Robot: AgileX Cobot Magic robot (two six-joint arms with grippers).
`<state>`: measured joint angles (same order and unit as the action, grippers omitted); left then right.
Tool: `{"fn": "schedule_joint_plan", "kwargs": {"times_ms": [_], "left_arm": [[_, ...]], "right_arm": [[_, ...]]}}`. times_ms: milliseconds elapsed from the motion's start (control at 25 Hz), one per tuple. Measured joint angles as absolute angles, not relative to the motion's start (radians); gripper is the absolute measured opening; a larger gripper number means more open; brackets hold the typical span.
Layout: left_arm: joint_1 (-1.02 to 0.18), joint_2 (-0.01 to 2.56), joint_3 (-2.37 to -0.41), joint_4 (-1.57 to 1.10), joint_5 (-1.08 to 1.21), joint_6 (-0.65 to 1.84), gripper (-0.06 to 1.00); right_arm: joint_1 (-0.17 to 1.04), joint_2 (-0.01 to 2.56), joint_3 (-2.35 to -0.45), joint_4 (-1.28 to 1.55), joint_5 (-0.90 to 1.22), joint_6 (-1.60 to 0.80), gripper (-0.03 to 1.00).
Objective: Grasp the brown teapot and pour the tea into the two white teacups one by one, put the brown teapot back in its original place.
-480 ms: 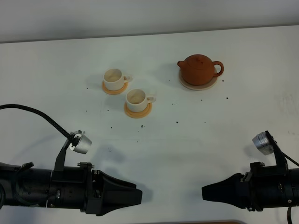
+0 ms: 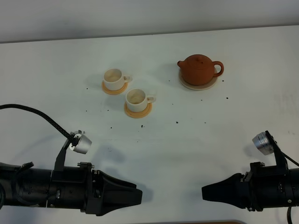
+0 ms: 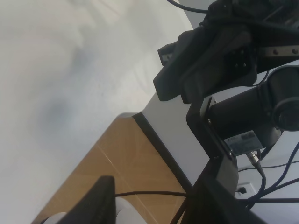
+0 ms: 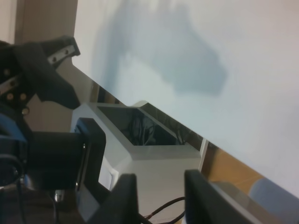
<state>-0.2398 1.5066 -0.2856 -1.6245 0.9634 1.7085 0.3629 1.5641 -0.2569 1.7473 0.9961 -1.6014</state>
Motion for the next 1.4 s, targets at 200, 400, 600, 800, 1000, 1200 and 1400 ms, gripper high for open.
{"fn": "schedule_joint_plan", "kwargs": {"times_ms": [200,400,600,800,1000,1200,1400], "left_arm": [[-0.24,1.507,-0.286,-1.625,0.963,1.709,0.4],[-0.24,1.507,-0.286,-1.625,0.963,1.709,0.4],[-0.24,1.507,-0.286,-1.63,0.964,1.707,0.4],[-0.24,1.507,-0.286,-1.656,0.984,1.68,0.4],[-0.24,1.507,-0.286,-1.677,1.01,1.657,0.4],[-0.24,1.508,-0.317,-1.674,1.017,1.629,0.4],[-0.24,1.51,-0.422,-1.601,1.032,1.509,0.4]], "right_arm": [[0.363,1.564,-0.257,1.747,0.996,-1.601,0.24],[0.363,1.564,-0.257,1.747,0.996,-1.601,0.24],[0.363,1.564,-0.257,1.747,0.996,-1.601,0.24],[0.363,1.564,-0.257,1.748,0.996,-1.601,0.24],[0.363,1.564,-0.257,1.751,0.996,-1.601,0.24],[0.363,1.564,-0.257,1.763,0.996,-1.601,0.24],[0.363,1.565,-0.257,1.791,0.989,-1.601,0.24]]}}
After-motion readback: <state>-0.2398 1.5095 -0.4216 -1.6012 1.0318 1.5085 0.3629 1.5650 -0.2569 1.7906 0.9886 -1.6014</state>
